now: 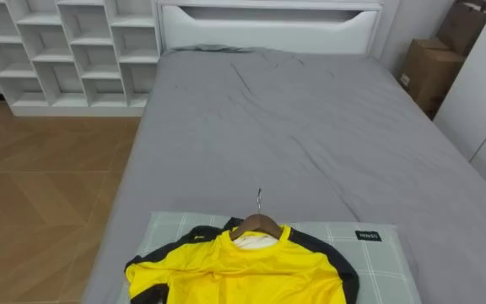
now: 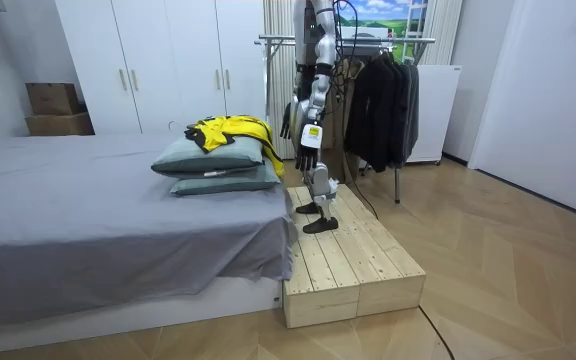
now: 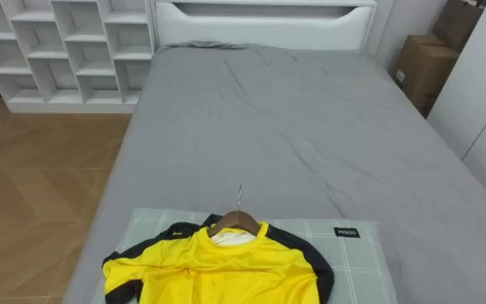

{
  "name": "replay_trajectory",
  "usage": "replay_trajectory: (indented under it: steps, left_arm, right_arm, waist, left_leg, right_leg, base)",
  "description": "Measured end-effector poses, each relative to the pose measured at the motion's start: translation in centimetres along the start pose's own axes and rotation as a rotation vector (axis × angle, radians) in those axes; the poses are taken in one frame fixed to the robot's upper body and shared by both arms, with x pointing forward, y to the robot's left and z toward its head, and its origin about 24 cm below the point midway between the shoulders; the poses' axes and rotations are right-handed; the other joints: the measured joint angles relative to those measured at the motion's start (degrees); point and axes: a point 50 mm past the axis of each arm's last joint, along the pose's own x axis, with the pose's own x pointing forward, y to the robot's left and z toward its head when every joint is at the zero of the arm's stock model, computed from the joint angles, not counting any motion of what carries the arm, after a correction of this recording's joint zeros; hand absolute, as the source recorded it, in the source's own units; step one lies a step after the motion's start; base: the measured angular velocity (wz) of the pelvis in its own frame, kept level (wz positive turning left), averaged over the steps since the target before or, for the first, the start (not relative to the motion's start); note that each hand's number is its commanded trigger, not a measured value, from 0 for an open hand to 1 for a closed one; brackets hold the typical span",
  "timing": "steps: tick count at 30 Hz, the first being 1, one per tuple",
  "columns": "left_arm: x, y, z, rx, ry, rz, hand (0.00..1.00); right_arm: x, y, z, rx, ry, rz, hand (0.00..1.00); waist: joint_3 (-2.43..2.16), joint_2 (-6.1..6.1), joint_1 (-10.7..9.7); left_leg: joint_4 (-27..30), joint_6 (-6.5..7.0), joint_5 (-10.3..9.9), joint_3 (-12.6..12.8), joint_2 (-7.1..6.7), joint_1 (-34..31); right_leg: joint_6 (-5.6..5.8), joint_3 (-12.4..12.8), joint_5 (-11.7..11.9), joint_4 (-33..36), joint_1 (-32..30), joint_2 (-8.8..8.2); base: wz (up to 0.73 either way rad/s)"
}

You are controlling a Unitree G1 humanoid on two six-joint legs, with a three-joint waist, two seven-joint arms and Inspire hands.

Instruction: Hang clothes

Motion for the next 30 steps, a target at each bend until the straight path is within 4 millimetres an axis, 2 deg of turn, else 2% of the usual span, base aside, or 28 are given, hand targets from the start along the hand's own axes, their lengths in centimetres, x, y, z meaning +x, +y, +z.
replay_trajectory:
  steps: [12, 19, 30]
  left_arm:
    - [0.07, -0.06, 0.46, 0.001, -0.015, 0.001, 0.00]
    - [0.07, 0.07, 0.37, 0.002, -0.014, 0.003, 0.00]
    - [0.04, -0.07, 0.30, -0.018, -0.011, -0.006, 0.00]
  right_arm:
    - [0.00, 0.07, 0.10, 0.004, -0.003, 0.018, 0.00]
    - [-0.01, 0.05, 0.03, 0.004, -0.002, 0.018, 0.00]
    - [0.00, 0.05, 0.05, -0.013, -0.001, 0.013, 0.00]
  waist:
    - [-0.03, -0.16, 0.1]
    - [0.19, -0.48, 0.1]
    - [0.06, -0.15, 0.3]
  left_leg:
    - [0.3, 0.01, 0.0, 0.0, -0.01, 0.0]
    - [0.3, 0.00, 0.0, 0.0, -0.02, 0.1]
    - [0.2, 0.00, 0.0, 0.0, 0.04, -0.1]
  right_leg:
    - [0.00, 0.1, 0.0, 0.0, 0.2, -0.02]
    - [0.00, 0.1, 0.0, 0.0, 0.3, 0.00]
    - [0.00, 0.1, 0.0, 0.0, -0.1, 0.03]
  base:
    - [0.00]
    - [0.00]
    - [0.00]
